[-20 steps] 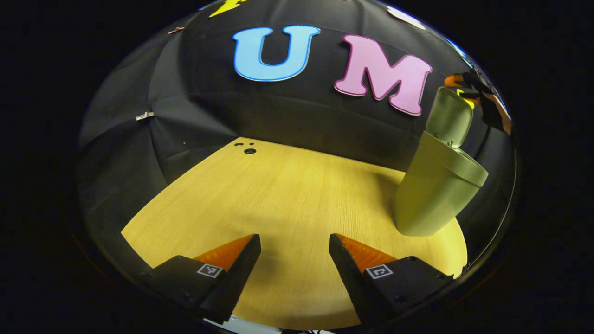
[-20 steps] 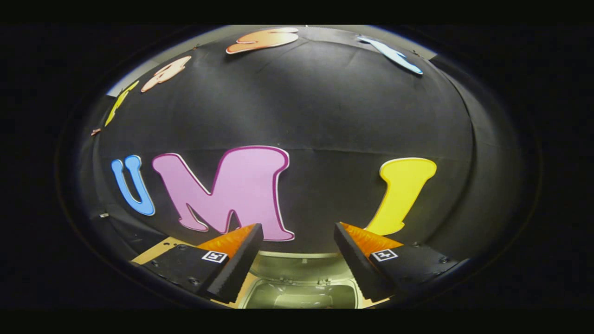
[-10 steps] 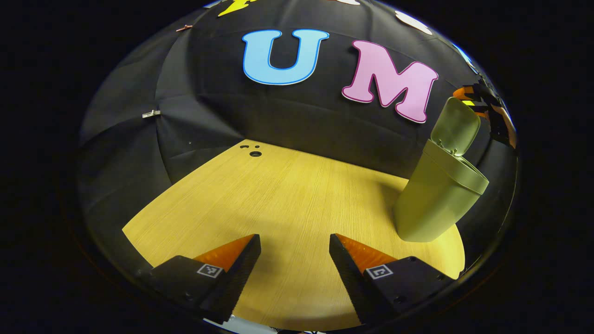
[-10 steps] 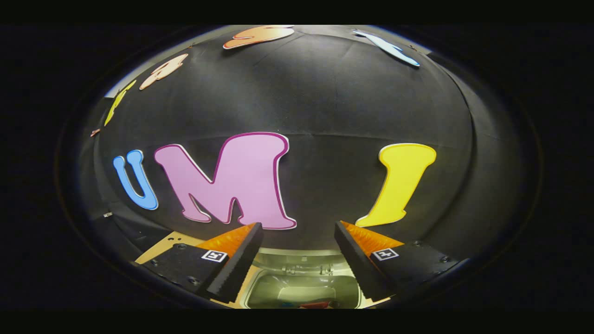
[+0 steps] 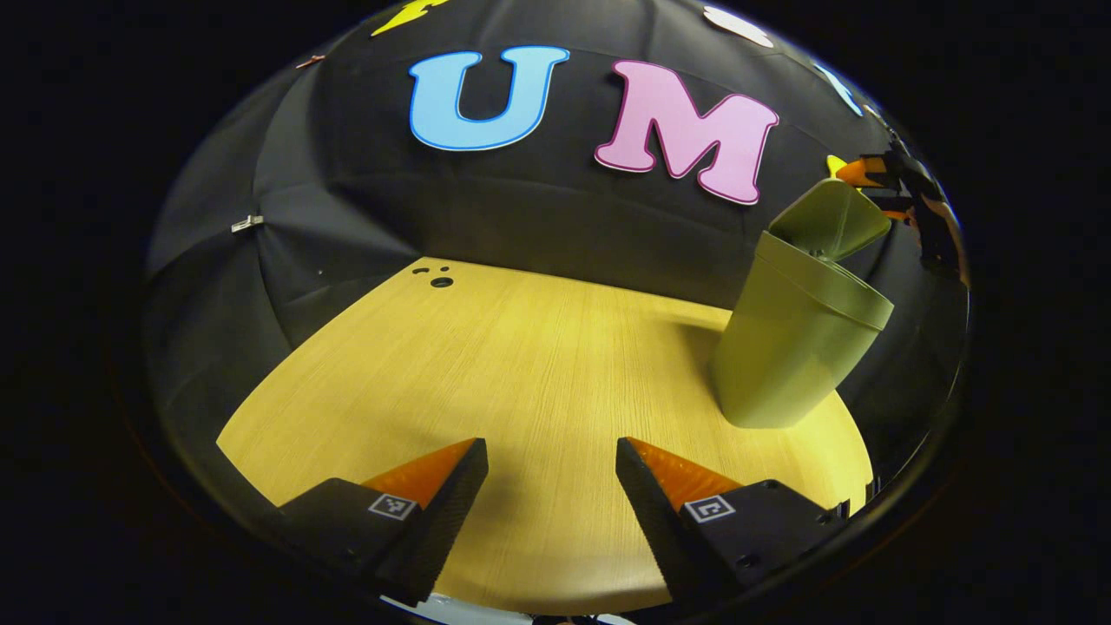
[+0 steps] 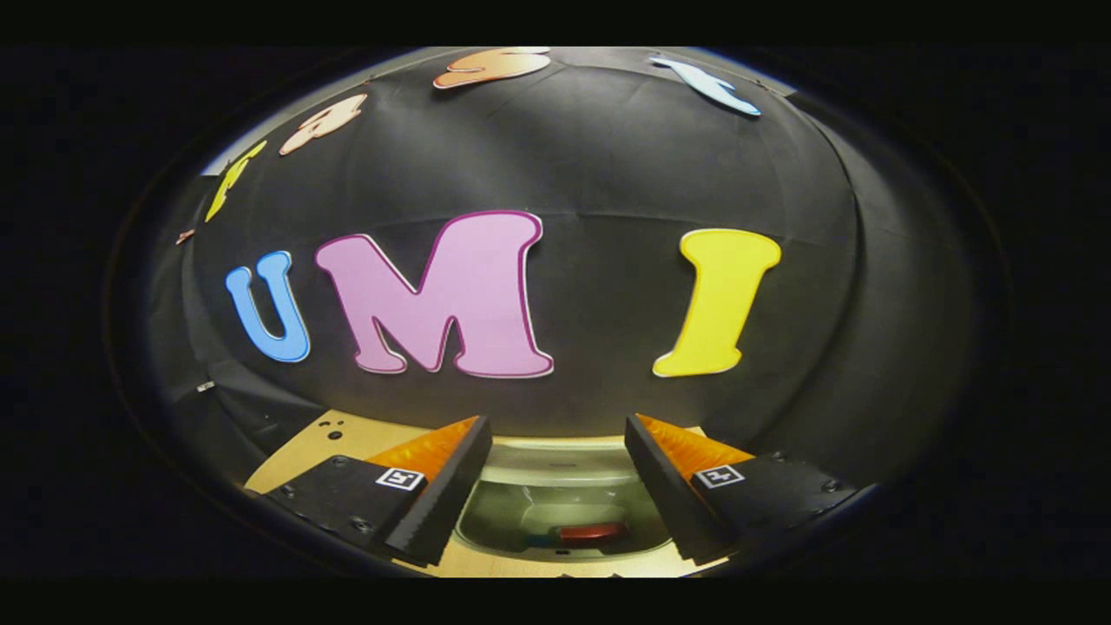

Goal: Press the lid of the desktop garbage bin to open it, pick up the crumpled paper on the desktop and throw it into the bin, then pick up the pop can on the desktop and drop it into the bin, and finally close the garbage bin lid.

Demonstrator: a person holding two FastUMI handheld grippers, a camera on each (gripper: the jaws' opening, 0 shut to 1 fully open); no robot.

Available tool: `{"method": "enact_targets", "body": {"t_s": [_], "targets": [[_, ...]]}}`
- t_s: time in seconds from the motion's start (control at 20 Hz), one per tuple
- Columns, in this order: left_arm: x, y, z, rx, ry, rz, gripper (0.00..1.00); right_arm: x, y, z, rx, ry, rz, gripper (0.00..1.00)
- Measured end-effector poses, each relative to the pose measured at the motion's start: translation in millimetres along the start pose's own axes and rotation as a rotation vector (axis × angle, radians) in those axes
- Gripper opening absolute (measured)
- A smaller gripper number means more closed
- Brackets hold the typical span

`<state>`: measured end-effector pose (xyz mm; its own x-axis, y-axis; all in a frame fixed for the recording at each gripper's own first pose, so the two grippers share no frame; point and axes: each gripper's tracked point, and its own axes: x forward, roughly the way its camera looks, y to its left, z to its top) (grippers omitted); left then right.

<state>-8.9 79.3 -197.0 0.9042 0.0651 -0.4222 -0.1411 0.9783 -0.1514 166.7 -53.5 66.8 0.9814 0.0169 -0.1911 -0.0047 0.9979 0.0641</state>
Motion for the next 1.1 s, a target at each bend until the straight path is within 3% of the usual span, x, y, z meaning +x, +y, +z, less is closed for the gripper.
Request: {"method": "enact_targets", "body": {"t_s": [0.2,0.35,0.4,0.65,1.1], "targets": [[1,-1,-4,0.013,0.014,-0.013,0.96,-8,0,-38,0.008,0.066,-0.023,0.93],[2,-1,-7,0.011,0.025,-0.019,0.96,-10,-2,-61,0.012,0.102,-0.033,0.96],[2,-1,-6,0.006,0.028,-0.020,0.96,-10,-2,-69,0.014,0.110,-0.036,0.93],[5,0,-7,0.017,0.034,-0.021,0.96,-14,-1,-106,0.000,0.173,-0.048,0.98],[17,1,-4,0.006,0.044,-0.023,0.96,-14,1,-114,-0.020,0.120,-0.069,0.99]]}}
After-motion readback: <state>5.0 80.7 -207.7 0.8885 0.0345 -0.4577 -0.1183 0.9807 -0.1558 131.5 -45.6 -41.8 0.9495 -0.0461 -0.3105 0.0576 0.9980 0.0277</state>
